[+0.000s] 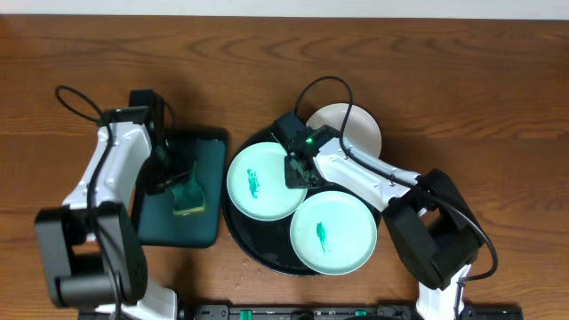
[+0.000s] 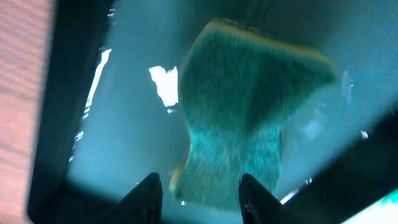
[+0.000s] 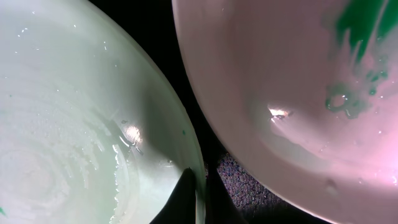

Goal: Clean dirty plates on tray and stack at the side
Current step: 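Grasp the green sponge with the left gripper and lift it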

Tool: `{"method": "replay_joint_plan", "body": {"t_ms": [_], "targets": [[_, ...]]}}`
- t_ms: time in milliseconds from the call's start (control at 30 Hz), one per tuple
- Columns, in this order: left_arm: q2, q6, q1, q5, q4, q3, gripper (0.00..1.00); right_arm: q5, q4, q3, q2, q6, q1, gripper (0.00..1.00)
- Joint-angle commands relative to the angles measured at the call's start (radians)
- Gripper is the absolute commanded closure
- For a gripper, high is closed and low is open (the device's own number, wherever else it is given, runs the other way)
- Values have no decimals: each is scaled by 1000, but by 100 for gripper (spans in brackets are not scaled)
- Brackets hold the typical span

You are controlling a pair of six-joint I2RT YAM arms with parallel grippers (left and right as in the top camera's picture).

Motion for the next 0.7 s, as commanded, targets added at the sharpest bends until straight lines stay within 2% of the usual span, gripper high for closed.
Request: {"method": "replay_joint_plan", "body": {"t_ms": [0,33,433,667], "targets": [[48,2,5,41,15,19,55,-5,14,-5,35,-23,16,99],[60,2,5,54,23,19,52,-5,14,-5,35,-23,16,99],[69,1,2,60,106,-14,50,-5,15,-5,35,-24,16,99],[69,2,2,85,131,-58,56,-5,13,-5,35,-24,16,99]]}}
